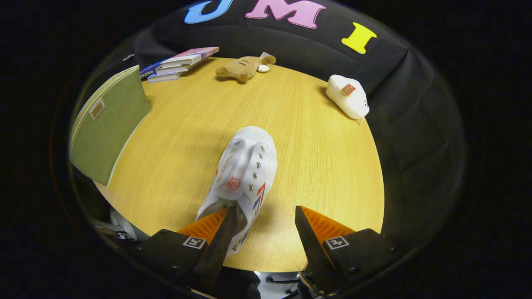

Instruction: Open the storage box then place both shoes into the box .Put the left shoe in first, then the right shoe, with the right side of both shoes facing outward in a uniform manner.

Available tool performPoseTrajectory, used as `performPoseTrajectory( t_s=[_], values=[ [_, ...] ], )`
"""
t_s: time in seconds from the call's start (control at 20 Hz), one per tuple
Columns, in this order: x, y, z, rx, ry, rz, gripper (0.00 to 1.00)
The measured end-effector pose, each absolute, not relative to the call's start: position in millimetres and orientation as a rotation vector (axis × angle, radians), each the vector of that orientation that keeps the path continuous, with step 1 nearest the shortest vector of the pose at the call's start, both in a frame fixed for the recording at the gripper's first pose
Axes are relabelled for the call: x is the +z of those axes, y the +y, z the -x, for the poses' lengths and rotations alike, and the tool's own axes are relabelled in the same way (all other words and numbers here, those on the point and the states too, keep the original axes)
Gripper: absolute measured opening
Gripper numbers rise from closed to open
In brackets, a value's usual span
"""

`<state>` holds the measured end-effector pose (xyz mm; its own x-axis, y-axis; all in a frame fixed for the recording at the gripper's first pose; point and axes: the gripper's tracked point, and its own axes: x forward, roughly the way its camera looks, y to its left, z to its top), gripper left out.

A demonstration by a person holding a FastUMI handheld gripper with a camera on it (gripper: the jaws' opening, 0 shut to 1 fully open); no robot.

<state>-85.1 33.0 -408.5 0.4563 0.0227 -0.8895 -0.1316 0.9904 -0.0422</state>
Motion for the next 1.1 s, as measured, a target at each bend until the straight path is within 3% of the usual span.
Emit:
performPoseTrajectory(
  t_s=[0.2, 0.25, 0.45, 0.5, 0.6, 1.1],
  values=[
    [-420, 40, 60, 0.097, 1.072, 0.087, 0.78],
    [-422, 44, 55, 0.102, 1.068, 0.067, 0.69],
    [-431, 44, 52, 0.048, 1.111, 0.023, 0.15],
    [-430, 46, 50, 0.048, 1.115, -0.007, 0.10],
    [-428, 49, 54, 0.045, 1.137, -0.095, 0.05],
    [-325, 80, 44, 0.032, 1.058, -0.327, 0.05]
  ],
)
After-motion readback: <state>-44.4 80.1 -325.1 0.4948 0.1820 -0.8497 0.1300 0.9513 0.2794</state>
